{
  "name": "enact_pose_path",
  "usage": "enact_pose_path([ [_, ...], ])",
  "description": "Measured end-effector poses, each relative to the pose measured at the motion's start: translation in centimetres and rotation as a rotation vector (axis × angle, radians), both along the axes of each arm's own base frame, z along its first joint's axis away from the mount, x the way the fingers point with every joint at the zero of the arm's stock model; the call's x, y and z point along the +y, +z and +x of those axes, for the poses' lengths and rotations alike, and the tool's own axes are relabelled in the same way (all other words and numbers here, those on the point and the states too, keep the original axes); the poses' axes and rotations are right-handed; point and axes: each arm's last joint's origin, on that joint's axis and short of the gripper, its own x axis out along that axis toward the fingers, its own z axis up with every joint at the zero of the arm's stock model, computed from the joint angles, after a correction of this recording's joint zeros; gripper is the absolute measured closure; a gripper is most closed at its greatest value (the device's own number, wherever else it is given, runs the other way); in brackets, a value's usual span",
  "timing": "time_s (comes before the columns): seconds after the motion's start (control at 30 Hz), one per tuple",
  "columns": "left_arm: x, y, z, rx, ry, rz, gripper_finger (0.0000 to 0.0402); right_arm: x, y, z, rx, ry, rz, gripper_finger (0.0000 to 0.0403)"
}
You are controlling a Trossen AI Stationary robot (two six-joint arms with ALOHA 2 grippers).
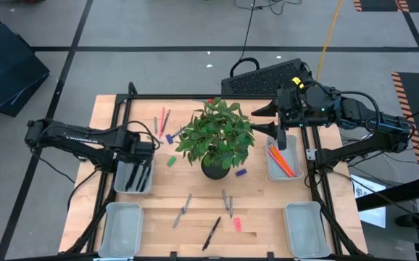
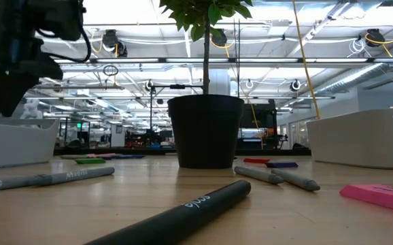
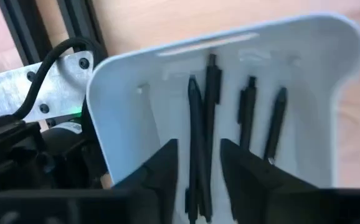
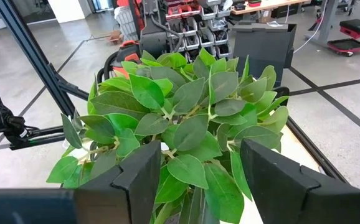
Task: Sort crayons/erasers/pens/pencils in bins
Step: Put the gray crayon into the bottom left gray bin
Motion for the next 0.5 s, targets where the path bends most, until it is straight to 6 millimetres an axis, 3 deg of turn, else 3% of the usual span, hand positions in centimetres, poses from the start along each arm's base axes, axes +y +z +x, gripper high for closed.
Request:
enact_pose_path([
  [0.2, -0.2, 3.6, 1.0, -0.088, -0.092, -0.065, 0.0208, 0.0, 0.0, 0.0, 0.000, 0.000, 0.000, 0.0190],
  [0.5, -1.7, 10.9, 3.4, -0.470, -0.354, 0.029, 0.0202, 0.0, 0.0, 0.0, 0.000, 0.000, 0.000, 0.0190],
])
